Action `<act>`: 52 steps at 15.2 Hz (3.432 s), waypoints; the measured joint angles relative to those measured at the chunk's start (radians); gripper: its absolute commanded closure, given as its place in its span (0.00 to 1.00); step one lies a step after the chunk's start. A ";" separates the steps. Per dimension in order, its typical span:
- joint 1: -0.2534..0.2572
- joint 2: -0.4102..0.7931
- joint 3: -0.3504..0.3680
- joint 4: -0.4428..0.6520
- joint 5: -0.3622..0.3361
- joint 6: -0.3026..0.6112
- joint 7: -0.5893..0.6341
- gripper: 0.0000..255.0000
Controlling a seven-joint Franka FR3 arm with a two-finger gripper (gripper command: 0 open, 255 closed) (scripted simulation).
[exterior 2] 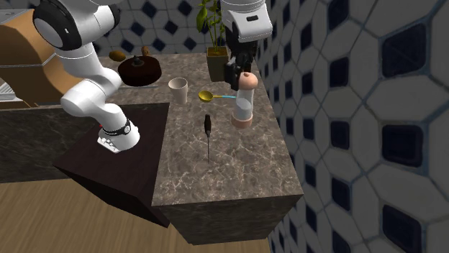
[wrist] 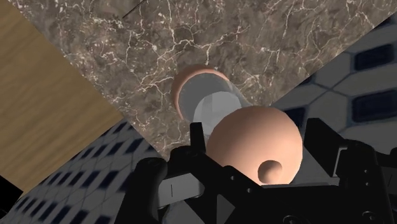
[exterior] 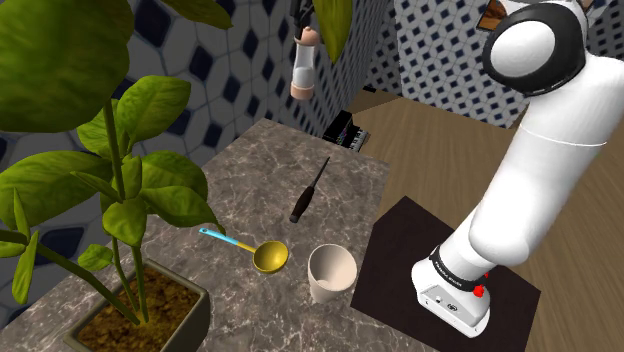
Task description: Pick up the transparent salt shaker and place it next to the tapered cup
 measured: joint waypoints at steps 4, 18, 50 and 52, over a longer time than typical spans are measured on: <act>0.037 -0.164 0.023 -0.218 -0.006 0.062 0.050 1.00; 0.144 -0.551 0.160 -0.639 0.031 0.136 0.279 1.00; 0.225 -0.784 0.301 -1.144 0.134 0.438 0.392 1.00; 0.226 -0.778 0.305 -1.165 0.136 0.463 0.388 1.00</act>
